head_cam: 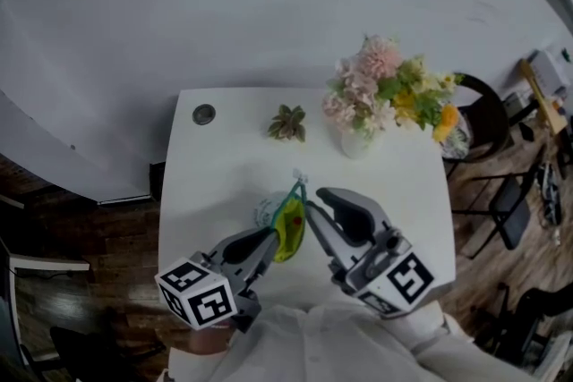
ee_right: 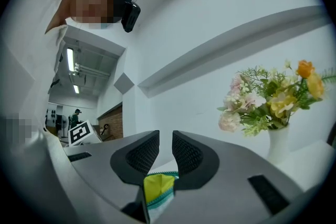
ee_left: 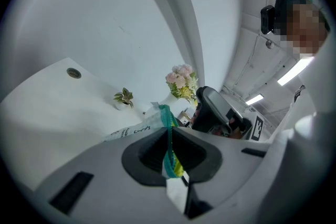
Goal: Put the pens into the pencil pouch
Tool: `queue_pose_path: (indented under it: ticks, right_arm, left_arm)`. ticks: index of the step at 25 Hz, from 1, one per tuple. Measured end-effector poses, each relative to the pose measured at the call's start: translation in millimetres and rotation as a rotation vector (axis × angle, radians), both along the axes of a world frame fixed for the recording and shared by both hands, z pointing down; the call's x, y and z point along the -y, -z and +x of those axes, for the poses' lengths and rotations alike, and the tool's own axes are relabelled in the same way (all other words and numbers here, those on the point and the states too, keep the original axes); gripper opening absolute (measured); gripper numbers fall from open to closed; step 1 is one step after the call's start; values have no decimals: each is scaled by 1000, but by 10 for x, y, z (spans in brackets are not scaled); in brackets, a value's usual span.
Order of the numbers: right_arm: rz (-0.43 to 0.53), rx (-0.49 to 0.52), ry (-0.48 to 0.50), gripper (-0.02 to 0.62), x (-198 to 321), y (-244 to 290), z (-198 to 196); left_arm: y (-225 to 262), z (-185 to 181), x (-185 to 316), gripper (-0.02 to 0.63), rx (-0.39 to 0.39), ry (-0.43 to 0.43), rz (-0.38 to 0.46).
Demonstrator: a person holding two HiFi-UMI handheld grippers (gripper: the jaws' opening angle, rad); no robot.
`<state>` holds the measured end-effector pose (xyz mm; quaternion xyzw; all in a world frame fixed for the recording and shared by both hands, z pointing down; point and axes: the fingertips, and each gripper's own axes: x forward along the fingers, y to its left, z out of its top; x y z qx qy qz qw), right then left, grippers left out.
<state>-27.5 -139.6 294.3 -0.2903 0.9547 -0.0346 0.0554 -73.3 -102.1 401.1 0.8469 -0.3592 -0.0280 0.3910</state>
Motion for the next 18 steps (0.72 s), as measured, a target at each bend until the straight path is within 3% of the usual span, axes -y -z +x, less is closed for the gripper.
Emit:
queue_pose_path:
  ticks: [6,11,14,18]
  right_arm:
    - [-38,-61,-76,66,-37,-225,248]
    - [-71,-208,-145,66,-132,-568,446]
    - [-128,-265,-174,66,-206,-757,553]
    - [-220,-331,-285,66,-183,-1052,898]
  left_arm:
    - [1,36,-8,31,-5,-24,9]
    - [3,89,-17,31,-8,-51,17]
    - [-3,113,-32,31,-18,-67,11]
    - [-14,141,-53,31,-23,-86,6]
